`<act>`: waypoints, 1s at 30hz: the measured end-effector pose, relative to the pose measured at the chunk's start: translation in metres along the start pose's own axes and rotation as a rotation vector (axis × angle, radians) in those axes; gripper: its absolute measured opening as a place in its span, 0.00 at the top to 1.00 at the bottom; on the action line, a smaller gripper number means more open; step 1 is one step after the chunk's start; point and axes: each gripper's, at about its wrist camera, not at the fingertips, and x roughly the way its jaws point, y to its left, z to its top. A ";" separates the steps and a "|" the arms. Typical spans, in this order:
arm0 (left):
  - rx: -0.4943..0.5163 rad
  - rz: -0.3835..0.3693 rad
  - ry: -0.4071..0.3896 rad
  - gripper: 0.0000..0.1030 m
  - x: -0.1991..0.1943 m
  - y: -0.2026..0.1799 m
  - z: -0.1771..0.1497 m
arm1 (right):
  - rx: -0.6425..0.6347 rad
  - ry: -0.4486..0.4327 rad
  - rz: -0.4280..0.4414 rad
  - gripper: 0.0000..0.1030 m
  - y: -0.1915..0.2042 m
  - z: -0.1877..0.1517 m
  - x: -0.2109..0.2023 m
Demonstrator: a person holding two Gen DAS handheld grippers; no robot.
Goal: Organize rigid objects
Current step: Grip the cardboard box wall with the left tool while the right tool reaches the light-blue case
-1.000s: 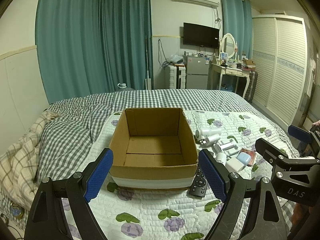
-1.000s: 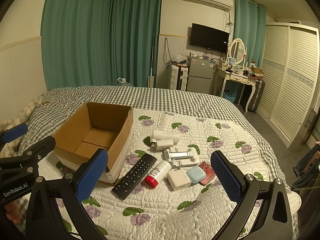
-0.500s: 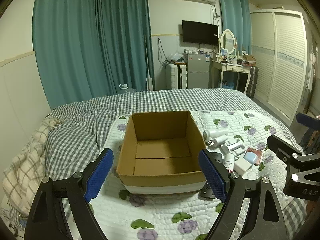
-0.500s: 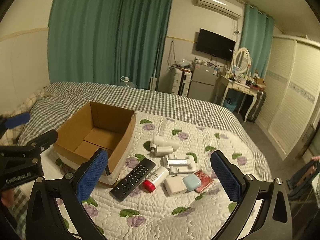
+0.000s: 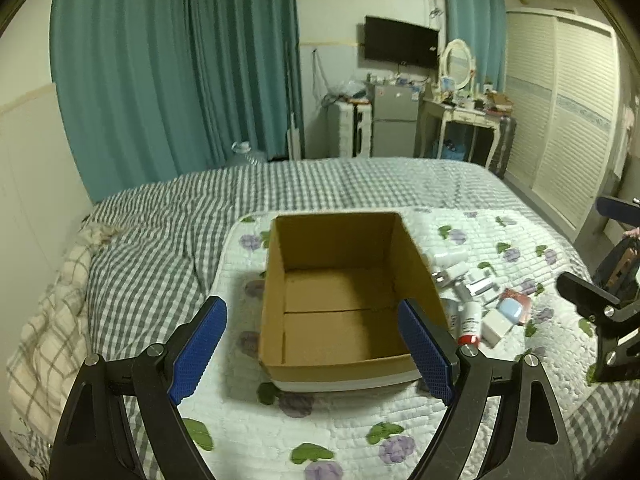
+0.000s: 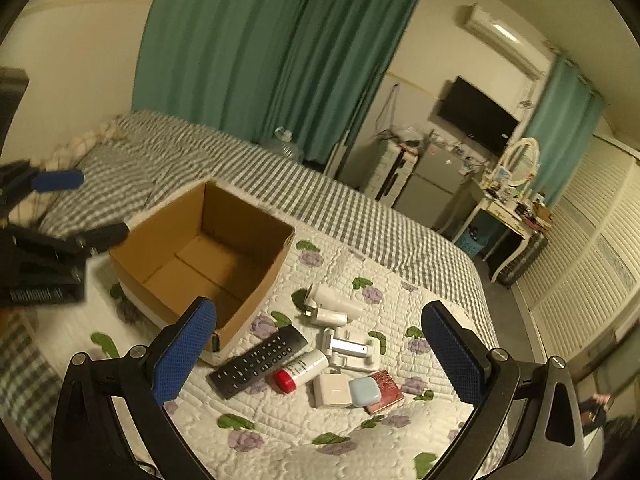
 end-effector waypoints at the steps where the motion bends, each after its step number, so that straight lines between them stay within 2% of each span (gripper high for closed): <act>1: -0.001 0.022 0.011 0.14 0.005 0.004 0.000 | -0.017 0.019 0.003 0.00 -0.002 0.001 0.007; 4: -0.013 0.063 0.067 0.14 0.024 0.015 -0.004 | -0.037 0.095 0.022 0.00 -0.012 -0.005 0.034; 9: -0.058 0.073 0.182 0.15 0.058 0.030 -0.018 | 0.037 0.237 0.068 0.00 -0.038 -0.037 0.090; 15: -0.063 0.119 0.276 0.15 0.093 0.034 -0.034 | 0.130 0.371 0.083 0.00 -0.069 -0.072 0.140; 19: -0.069 0.105 0.308 0.35 0.103 0.031 -0.036 | 0.157 0.431 0.072 0.00 -0.081 -0.087 0.165; 20: -0.071 0.096 0.316 0.37 0.105 0.030 -0.036 | 0.154 0.447 0.073 0.00 -0.082 -0.090 0.171; 25: -0.041 0.079 0.342 0.64 0.114 0.021 -0.034 | 0.108 0.516 0.052 0.00 -0.089 -0.106 0.194; 27: -0.050 0.057 0.356 0.72 0.117 0.020 -0.034 | 0.102 0.539 0.052 0.02 -0.093 -0.113 0.201; 30: -0.055 0.066 0.365 0.76 0.120 0.020 -0.033 | 0.107 0.580 0.055 0.09 -0.101 -0.122 0.211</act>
